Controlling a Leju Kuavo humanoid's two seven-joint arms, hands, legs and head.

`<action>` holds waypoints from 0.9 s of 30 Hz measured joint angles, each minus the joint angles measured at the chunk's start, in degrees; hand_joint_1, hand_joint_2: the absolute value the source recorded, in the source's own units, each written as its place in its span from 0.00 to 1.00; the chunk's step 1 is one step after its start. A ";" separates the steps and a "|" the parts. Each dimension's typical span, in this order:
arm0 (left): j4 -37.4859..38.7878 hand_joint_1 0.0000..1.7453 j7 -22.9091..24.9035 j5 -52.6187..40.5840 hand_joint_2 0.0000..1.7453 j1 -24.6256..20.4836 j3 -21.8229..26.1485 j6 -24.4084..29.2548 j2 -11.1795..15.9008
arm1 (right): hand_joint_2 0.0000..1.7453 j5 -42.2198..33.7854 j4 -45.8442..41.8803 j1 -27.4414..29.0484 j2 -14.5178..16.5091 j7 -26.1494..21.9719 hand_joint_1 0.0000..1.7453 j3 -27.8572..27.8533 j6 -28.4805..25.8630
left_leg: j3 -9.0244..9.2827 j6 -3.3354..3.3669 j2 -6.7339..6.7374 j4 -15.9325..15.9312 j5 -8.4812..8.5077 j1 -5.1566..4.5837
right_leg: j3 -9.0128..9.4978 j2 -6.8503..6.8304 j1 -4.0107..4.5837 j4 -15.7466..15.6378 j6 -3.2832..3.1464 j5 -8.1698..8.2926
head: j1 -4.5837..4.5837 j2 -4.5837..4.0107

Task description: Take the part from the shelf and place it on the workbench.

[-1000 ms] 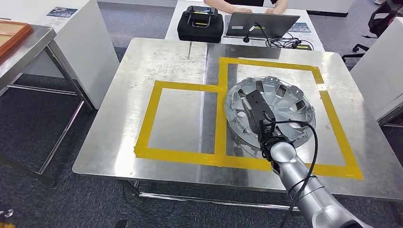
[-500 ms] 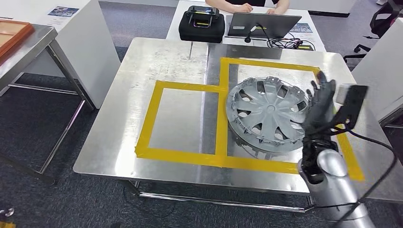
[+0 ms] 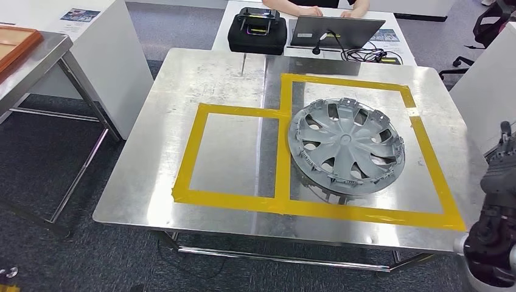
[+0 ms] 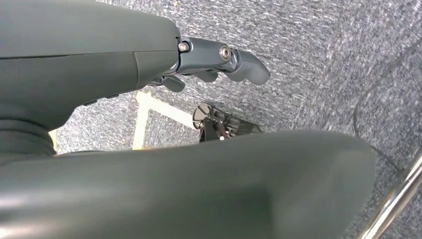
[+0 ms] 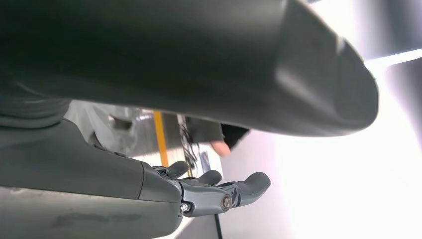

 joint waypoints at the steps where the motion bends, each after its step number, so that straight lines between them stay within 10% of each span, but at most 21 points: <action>1: 0.01 0.00 -0.16 0.17 0.00 0.17 0.11 -0.01 0.05 | 0.00 -0.67 -1.09 0.98 -0.53 -0.06 0.00 -1.58 -0.07 | 0.00 0.00 0.01 0.00 0.00 0.00 | 0.05 0.00 0.00 0.00 -0.01 0.00 | 0.00 0.00; 17: 0.11 0.00 1.01 2.97 0.00 1.37 2.70 -1.87 0.43 | 0.00 -5.31 -10.43 16.82 -2.10 -2.10 0.00 -22.74 3.31 | 0.24 1.15 0.15 -0.36 -0.14 -0.49 | 0.17 0.00 -0.67 -0.21 1.18 -0.12 | -0.20 0.00; 22: 0.11 0.00 1.31 3.20 0.00 1.39 3.02 -2.04 0.39 | 0.00 -5.22 -10.61 18.75 -1.76 -2.44 0.00 -25.17 3.67 | 0.46 1.88 0.51 -1.22 0.68 -0.31 | -4.83 -0.16 -0.70 12.63 1.59 -8.16 | 0.92 0.00; 24: 0.12 0.00 1.51 3.25 0.00 1.44 3.16 -2.13 0.38 | 0.00 -5.38 -10.60 19.69 -1.46 -2.61 0.00 -25.89 3.92 | 0.23 1.85 0.53 -1.13 0.73 -0.43 | -5.30 -0.16 -0.70 15.18 1.56 -8.57 | 1.15 0.00; 27: 0.11 0.00 1.64 3.26 0.00 1.44 3.34 -2.29 0.32 | 0.00 -5.86 -10.58 20.54 -1.24 -2.97 0.00 -27.05 4.63 | -0.03 1.58 0.52 -0.82 0.86 -0.49 | 0.50 -0.20 -0.62 5.51 1.09 -4.41 | 1.39 0.00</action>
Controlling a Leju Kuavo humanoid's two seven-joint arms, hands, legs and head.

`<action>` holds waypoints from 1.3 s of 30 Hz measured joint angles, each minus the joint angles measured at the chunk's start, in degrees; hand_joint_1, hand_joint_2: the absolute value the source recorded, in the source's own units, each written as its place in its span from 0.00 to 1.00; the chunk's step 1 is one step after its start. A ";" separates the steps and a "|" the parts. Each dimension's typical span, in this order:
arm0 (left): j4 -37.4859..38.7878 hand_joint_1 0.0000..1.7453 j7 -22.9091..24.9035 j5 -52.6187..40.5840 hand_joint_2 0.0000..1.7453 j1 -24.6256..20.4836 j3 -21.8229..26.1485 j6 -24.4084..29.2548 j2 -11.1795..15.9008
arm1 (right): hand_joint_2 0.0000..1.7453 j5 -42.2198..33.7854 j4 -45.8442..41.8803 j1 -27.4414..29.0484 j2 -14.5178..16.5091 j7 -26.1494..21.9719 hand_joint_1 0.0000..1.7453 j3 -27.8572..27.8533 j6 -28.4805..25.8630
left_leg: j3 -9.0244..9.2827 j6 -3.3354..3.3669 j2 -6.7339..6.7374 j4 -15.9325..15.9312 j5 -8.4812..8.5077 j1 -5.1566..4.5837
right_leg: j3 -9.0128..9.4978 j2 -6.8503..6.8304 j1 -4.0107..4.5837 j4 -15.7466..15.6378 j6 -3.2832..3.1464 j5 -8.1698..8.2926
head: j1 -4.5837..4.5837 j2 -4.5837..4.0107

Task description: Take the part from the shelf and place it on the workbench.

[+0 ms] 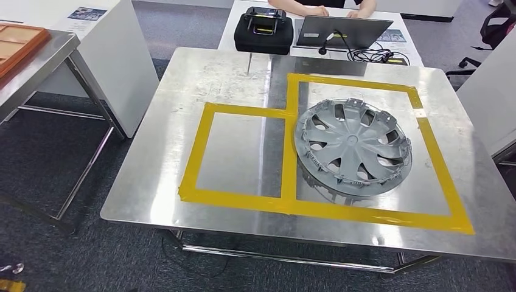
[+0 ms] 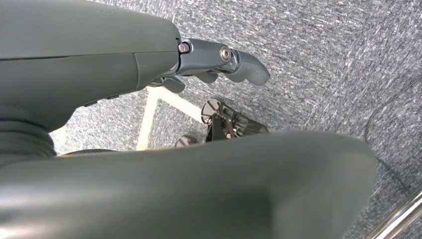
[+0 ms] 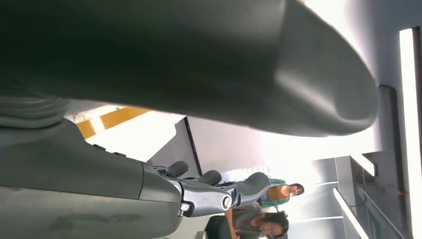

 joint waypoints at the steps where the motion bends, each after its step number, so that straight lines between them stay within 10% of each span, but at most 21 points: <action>1: 0.00 0.00 0.00 0.00 0.00 -0.02 0.04 -0.04 -0.02 | 0.00 -0.14 0.00 0.28 0.03 -0.09 0.00 -0.39 0.18 | -0.04 -0.24 -0.01 0.08 0.08 -0.03 | 1.86 0.00 0.16 -2.97 -0.28 1.00 | 0.02 0.00; 6: 0.01 0.00 0.00 0.00 0.00 -0.02 0.27 -0.10 0.01 | 0.00 -0.42 0.01 1.01 0.20 -0.22 0.00 -1.70 0.52 | -0.54 -2.06 0.01 0.54 -0.06 0.02 | 2.72 -0.15 0.40 -5.94 -2.24 2.01 | -0.15 0.00; 12: 0.02 0.00 0.02 0.01 0.00 -0.03 0.56 -0.07 -0.03 | 0.00 -0.54 0.03 1.79 0.90 -0.22 0.00 -2.27 0.58 | -5.71 -3.10 0.12 16.21 -9.35 0.54 | 0.82 -0.35 0.21 -6.23 -3.19 4.21 | -1.93 0.00; 17: 0.02 0.00 0.02 0.07 0.00 -0.19 0.60 0.08 0.03 | 0.00 -0.68 0.41 2.95 1.63 -0.48 0.00 -4.00 0.56 | 5.47 -2.56 0.04 0.63 -4.80 0.52 | -0.42 -0.40 0.25 -5.84 -2.10 5.31 | -2.96 0.00; 20: 0.02 0.00 0.03 0.10 0.00 -0.20 0.61 0.19 0.00 | 0.00 -1.15 0.93 3.78 2.02 -0.92 0.00 -5.64 0.69 | 5.78 -1.83 -0.02 -0.74 -4.39 0.39 | -0.72 -0.42 0.25 -5.69 -1.01 6.01 | -2.94 0.00; 27: 0.04 0.00 0.00 0.63 0.00 0.01 0.63 0.54 -0.06 | 0.00 -2.26 5.88 6.59 3.90 -1.85 0.00 -11.59 2.73 | 2.75 0.11 0.45 -0.97 -2.10 -0.01 | -5.68 -0.36 0.08 10.15 0.04 -4.33 | -1.06 0.00; 32: 0.04 0.00 0.01 1.16 0.00 0.00 0.63 0.68 -0.33 | 0.00 -0.56 11.20 7.49 5.65 -1.27 0.00 -16.89 4.98 | 1.22 -0.19 0.62 -0.22 -0.81 -0.69 | 4.07 -0.47 0.86 -3.99 -1.92 0.46 | -0.61 0.00; 36: 0.04 0.00 0.07 1.38 0.00 -0.02 0.63 0.97 -0.49 | 0.00 3.81 17.59 7.47 7.24 0.14 0.00 -21.88 7.14 | 0.64 -1.39 0.75 -0.07 -0.19 -0.40 | 4.53 -0.70 1.19 -7.08 -2.83 1.11 | -0.49 0.00; 39: 0.04 0.00 0.22 1.72 0.00 0.05 0.62 1.20 -0.54 | 0.00 7.71 24.81 6.83 9.03 -0.39 0.00 -24.90 8.26 | -1.75 -2.09 0.53 5.68 -4.89 -0.14 | 4.21 -0.94 0.70 -8.20 -3.48 2.39 | -0.93 0.00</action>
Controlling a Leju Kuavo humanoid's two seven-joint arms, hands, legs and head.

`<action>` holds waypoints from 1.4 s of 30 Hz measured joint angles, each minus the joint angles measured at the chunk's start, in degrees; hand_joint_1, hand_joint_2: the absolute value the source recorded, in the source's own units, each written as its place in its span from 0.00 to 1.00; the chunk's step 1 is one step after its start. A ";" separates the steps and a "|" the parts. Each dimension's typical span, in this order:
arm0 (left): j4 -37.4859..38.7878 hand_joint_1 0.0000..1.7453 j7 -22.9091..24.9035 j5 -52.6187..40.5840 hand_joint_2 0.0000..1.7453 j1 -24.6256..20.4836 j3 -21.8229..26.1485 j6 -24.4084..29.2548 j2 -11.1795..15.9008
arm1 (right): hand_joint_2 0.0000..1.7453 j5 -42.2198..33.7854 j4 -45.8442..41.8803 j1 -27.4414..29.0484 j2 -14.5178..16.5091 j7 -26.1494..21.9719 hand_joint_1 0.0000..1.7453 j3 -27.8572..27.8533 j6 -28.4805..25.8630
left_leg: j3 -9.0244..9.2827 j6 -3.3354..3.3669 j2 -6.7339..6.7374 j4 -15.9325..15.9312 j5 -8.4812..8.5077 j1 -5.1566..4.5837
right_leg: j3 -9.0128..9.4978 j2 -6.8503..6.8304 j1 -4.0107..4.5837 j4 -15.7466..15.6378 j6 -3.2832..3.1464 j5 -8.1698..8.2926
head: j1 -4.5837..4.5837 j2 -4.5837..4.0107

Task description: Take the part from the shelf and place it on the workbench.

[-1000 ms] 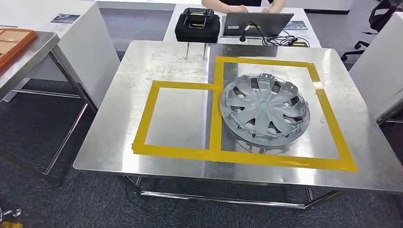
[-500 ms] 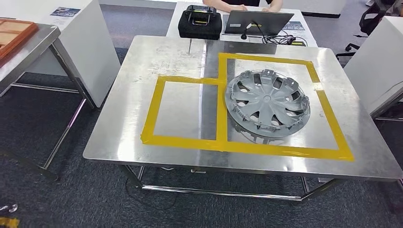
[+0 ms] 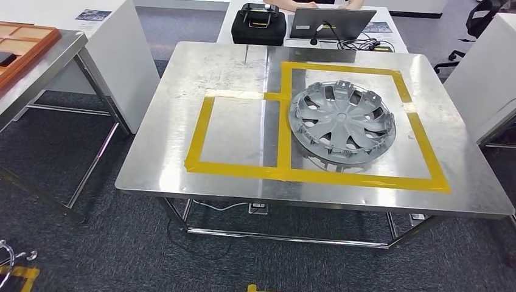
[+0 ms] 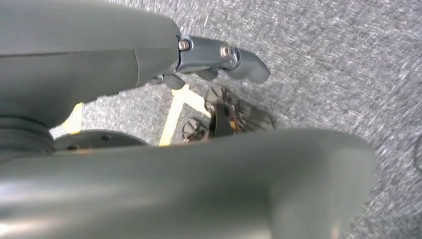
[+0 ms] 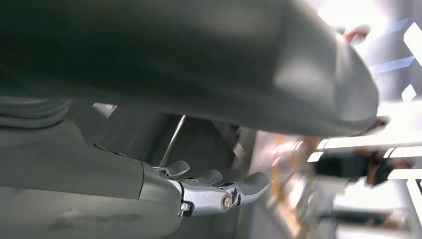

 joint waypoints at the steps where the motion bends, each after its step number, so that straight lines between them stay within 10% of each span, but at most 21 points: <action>1: 0.00 0.00 0.07 0.12 0.00 0.00 -0.01 0.06 -0.03 | 0.00 1.37 2.83 -0.34 0.57 -0.41 0.00 -0.71 0.04 | -1.16 -0.22 -0.03 3.65 -2.30 0.18 | -0.41 0.02 -0.07 -0.01 -0.10 0.30 | -0.32 0.00; 4: 0.00 0.00 0.22 0.42 0.00 0.02 -0.01 0.28 -0.03 | 0.00 5.67 12.58 -1.86 2.12 -1.95 0.00 -1.88 -1.06 | -1.80 -0.81 -0.02 9.19 -4.02 0.76 | -1.30 0.05 -0.31 0.10 0.27 1.11 | -0.95 0.00; 8: -0.03 0.00 0.58 0.54 0.00 -0.29 0.01 0.46 -0.09 | 0.00 10.45 29.27 -5.79 3.31 -5.62 0.00 -1.94 -2.73 | 7.24 -1.37 -0.13 -4.28 0.57 1.22 | -2.26 0.28 -0.69 1.33 1.42 1.89 | -1.63 0.00; 12: -0.09 0.00 1.07 0.52 0.00 -0.59 0.01 0.64 -0.27 | 0.00 16.38 47.56 -10.19 4.95 -1.36 0.00 -0.10 -6.19 | 7.13 -0.20 -0.38 -6.61 0.75 1.31 | -3.44 0.40 -0.52 1.98 2.81 2.64 | -1.50 0.00; 17: -0.09 0.00 1.70 0.42 0.00 -0.56 0.01 1.06 -0.30 | 0.00 20.77 64.48 -12.47 10.59 10.99 0.00 3.70 -7.44 | 5.31 1.34 -0.35 -6.74 2.13 1.01 | -8.99 0.38 -0.80 15.14 3.41 -5.86 | 0.52 0.00; 19: -0.09 0.00 2.04 0.31 0.00 -0.46 0.00 1.20 -0.29 | 0.00 23.06 69.09 -12.70 12.89 15.77 0.00 5.38 -6.60 | 4.79 1.30 -0.35 -6.46 2.61 0.80 | -9.37 0.38 -0.73 18.31 3.23 -6.87 | 0.77 0.00; 24: -0.09 0.00 2.20 0.14 0.00 -0.55 -0.01 1.34 -0.29 | 0.00 26.35 76.45 -13.54 16.01 19.52 0.00 9.68 -5.41 | 3.74 0.43 -0.10 -5.63 3.44 0.53 | -0.78 0.37 -0.20 3.57 1.69 -1.58 | 1.07 0.00; 28: -0.08 0.00 2.20 0.14 0.00 -0.64 -0.01 1.37 -0.19 | 0.00 26.52 79.82 -13.85 16.60 19.98 0.00 11.58 -5.16 | 3.14 -0.93 -0.03 -5.22 3.56 0.86 | -0.53 0.19 0.03 1.88 0.69 -0.87 | 0.92 0.00; 34: -0.07 0.00 2.35 -0.21 0.00 -0.52 -0.05 1.41 -0.04 | 0.00 28.19 82.95 -14.05 17.45 20.95 0.00 14.11 -2.11 | -2.44 -1.94 -0.14 9.56 -4.51 1.17 | -1.66 -0.01 -0.05 1.45 -0.16 1.09 | -0.98 0.00; 39: -0.07 0.00 2.44 -1.70 0.00 -0.65 -0.16 1.16 -0.01 | 0.00 29.17 84.27 -14.10 18.39 20.14 0.00 16.14 1.43 | 6.12 -1.55 -0.20 -4.82 0.48 1.30 | -2.89 0.05 0.01 2.73 0.92 1.42 | -2.00 0.00; 42: -0.09 0.00 2.93 -2.49 0.00 -0.67 -0.46 1.25 -0.14 | 0.00 29.64 84.71 -14.12 18.67 19.86 0.00 17.15 2.23 | 6.35 -0.50 -0.26 -5.98 0.64 1.03 | -3.52 0.08 -0.05 2.80 2.02 1.71 | -1.80 0.00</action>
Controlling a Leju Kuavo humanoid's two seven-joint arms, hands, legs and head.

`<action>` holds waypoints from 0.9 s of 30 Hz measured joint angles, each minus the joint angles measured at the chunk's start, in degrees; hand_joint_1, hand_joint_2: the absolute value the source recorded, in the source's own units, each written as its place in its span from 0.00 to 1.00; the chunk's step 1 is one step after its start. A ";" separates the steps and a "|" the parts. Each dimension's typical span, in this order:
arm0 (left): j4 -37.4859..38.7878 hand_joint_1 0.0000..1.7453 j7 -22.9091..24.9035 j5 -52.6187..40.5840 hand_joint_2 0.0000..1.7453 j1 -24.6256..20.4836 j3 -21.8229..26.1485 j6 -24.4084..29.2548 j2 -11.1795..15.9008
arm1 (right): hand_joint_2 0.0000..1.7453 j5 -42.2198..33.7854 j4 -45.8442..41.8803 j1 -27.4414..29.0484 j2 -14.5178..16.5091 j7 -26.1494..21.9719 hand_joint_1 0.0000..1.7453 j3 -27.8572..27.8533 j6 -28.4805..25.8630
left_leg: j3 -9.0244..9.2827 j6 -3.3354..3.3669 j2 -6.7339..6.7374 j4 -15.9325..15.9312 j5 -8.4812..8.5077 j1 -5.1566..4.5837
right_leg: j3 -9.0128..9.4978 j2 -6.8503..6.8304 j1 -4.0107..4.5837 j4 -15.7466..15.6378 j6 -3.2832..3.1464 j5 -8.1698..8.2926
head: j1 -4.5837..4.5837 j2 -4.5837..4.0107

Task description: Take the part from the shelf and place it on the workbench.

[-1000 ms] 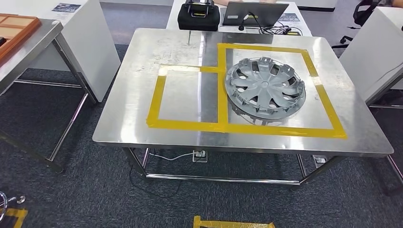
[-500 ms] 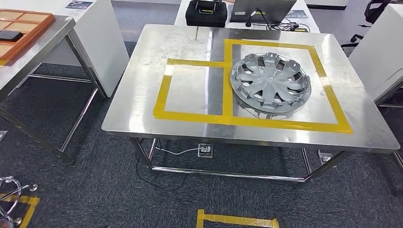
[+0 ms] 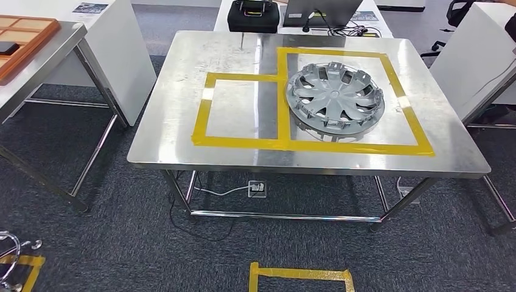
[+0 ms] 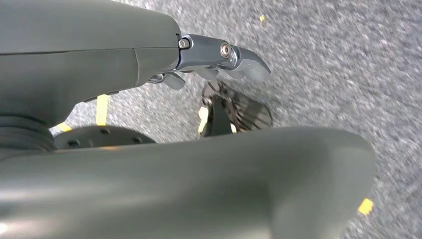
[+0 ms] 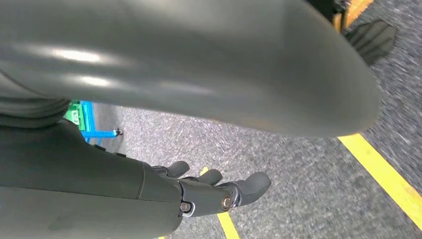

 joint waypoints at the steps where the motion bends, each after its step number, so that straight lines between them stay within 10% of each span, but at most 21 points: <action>1: 0.00 0.00 0.10 -0.15 0.00 0.01 -0.14 0.04 -0.06 | 0.00 0.08 0.16 0.01 0.08 0.00 0.00 0.31 0.18 | -0.09 0.42 0.05 -0.11 0.27 0.04 | -0.34 0.04 -0.10 0.39 0.33 -0.34 | 0.09 0.00; 7: 0.00 0.00 0.13 -0.30 0.00 0.01 -0.81 0.12 -0.19 | 0.00 0.16 0.90 0.09 0.18 0.01 0.00 1.43 0.43 | -1.27 1.60 0.30 -0.14 1.81 -0.08 | -6.12 0.16 -0.18 16.14 1.12 -9.83 | 1.87 0.00; 13: 0.00 0.00 0.20 -0.30 0.00 -0.09 -1.09 0.08 -0.53 | 0.00 0.23 1.24 -0.02 0.04 0.02 0.00 2.20 0.48 | -2.03 1.03 0.32 0.11 2.59 -0.59 | 2.64 0.18 1.03 0.26 -1.71 -2.54 | 2.52 0.00; 17: 0.00 0.00 0.57 -0.28 0.00 -0.09 -1.20 0.10 -0.62 | 0.00 0.39 1.34 0.00 0.11 0.21 0.00 2.53 0.72 | -2.95 -0.20 0.33 1.00 2.23 -0.34 | 2.83 0.04 0.98 -1.62 -2.34 -1.64 | 2.55 0.00; 21: 0.01 0.00 1.09 -0.28 0.00 -0.05 -1.25 0.27 -0.43 | 0.00 0.37 1.43 -0.01 0.38 0.03 0.00 2.86 1.15 | -7.94 -1.05 0.21 12.85 -4.56 0.08 | 2.45 -0.11 0.64 -2.25 -2.68 -0.33 | 1.35 0.00; 23: 0.02 0.00 1.14 -0.26 0.00 0.05 -1.26 0.28 -0.26 | 0.00 0.22 1.54 0.04 0.44 -0.34 0.00 2.98 1.31 | -8.36 -1.42 0.22 15.20 -4.77 0.32 | 1.77 -0.11 0.53 -1.92 -2.48 -0.03 | 0.90 0.00; 27: 0.03 0.00 1.17 -0.15 0.00 -0.10 -1.27 0.37 -0.07 | 0.00 -0.19 1.65 0.00 0.49 -1.79 0.00 3.30 1.54 | -1.31 -1.59 0.14 2.85 -0.22 0.72 | 0.37 -0.04 0.38 -0.10 -1.42 -0.12 | 0.08 0.00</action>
